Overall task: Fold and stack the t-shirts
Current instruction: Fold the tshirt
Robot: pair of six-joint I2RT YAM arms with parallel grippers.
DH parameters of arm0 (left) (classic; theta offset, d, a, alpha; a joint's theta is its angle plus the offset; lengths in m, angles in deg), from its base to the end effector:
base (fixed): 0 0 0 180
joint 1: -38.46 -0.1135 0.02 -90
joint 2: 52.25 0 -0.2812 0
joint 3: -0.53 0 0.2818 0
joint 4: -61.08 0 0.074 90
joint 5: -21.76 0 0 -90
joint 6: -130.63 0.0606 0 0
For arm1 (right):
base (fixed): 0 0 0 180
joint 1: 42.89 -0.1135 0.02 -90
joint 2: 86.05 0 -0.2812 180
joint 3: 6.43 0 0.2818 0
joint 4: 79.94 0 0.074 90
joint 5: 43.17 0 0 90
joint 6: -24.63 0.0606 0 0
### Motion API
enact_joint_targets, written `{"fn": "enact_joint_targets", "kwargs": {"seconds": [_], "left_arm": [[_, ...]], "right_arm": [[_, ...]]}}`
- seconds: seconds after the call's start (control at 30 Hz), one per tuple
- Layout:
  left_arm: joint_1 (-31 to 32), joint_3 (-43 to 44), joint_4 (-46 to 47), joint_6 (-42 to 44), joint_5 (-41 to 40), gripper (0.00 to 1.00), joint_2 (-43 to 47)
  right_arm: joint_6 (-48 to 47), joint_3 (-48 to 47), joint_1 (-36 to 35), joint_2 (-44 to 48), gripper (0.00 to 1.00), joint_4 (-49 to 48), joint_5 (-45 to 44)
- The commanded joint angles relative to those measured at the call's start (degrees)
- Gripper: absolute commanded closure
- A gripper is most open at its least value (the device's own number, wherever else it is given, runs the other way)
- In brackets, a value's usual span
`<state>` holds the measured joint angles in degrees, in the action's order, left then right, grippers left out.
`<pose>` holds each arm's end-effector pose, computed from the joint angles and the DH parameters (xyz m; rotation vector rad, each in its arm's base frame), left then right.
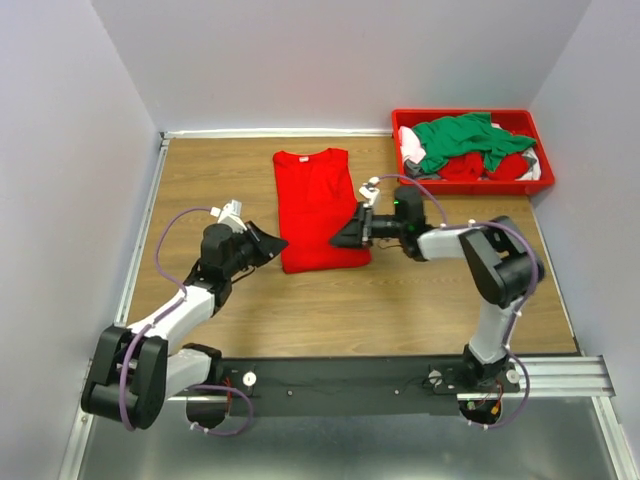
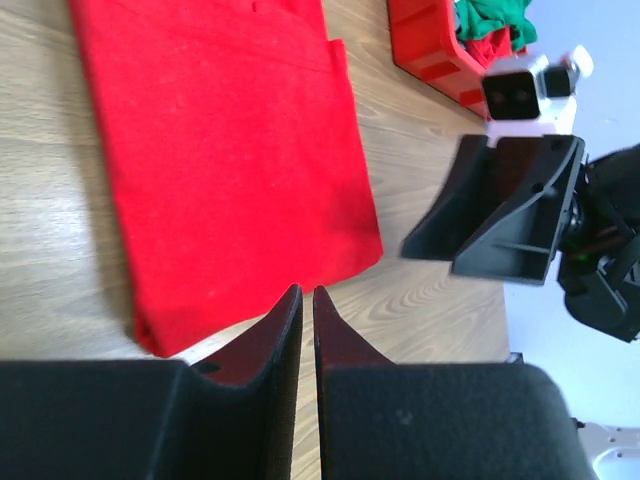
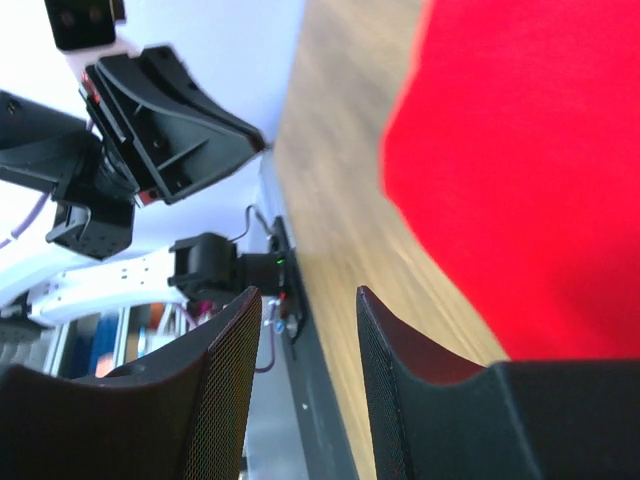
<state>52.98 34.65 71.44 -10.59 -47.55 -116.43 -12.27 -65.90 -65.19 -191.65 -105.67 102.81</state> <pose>0.2507 -0.0870 0.1814 -0.3931 2.0174 -1.0916 0.3437 0.1952 0.1436 -0.1873 2.1967 1.7487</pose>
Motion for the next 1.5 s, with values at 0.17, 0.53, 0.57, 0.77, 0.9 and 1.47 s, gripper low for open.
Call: {"fn": "enact_joint_targets", "kwargs": {"seconds": [0.17, 0.53, 0.57, 0.77, 0.9, 1.47], "left_arm": [[2.5, 2.3, 3.9, 1.4, 2.0, 0.86, -12.4], [2.8, -2.5, 7.0, -3.9, -2.6, 0.92, -20.7], [2.5, -2.8, 7.0, -3.9, -2.7, 0.93, -20.4], [2.3, -2.1, 6.5, -2.2, -2.1, 0.93, -19.0], [2.2, -1.8, 6.4, -2.1, -1.5, 0.93, -19.8], [1.1, 3.4, 3.3, -0.8, -3.0, 0.92, -11.3]], "right_arm": [[7.7, -6.3, -8.2, -14.3, 0.50, -6.7, -7.7], [8.9, -2.9, -7.8, -20.8, 0.54, -8.0, -10.8], [9.1, -2.6, -7.2, -18.2, 0.54, -7.9, -10.6], [9.4, 0.3, -2.9, -7.7, 0.54, -7.9, -7.8], [7.7, 3.8, 0.3, -9.0, 0.54, -8.0, -6.3], [10.9, 3.2, 6.8, -2.8, 0.55, -10.9, -8.9]]}}
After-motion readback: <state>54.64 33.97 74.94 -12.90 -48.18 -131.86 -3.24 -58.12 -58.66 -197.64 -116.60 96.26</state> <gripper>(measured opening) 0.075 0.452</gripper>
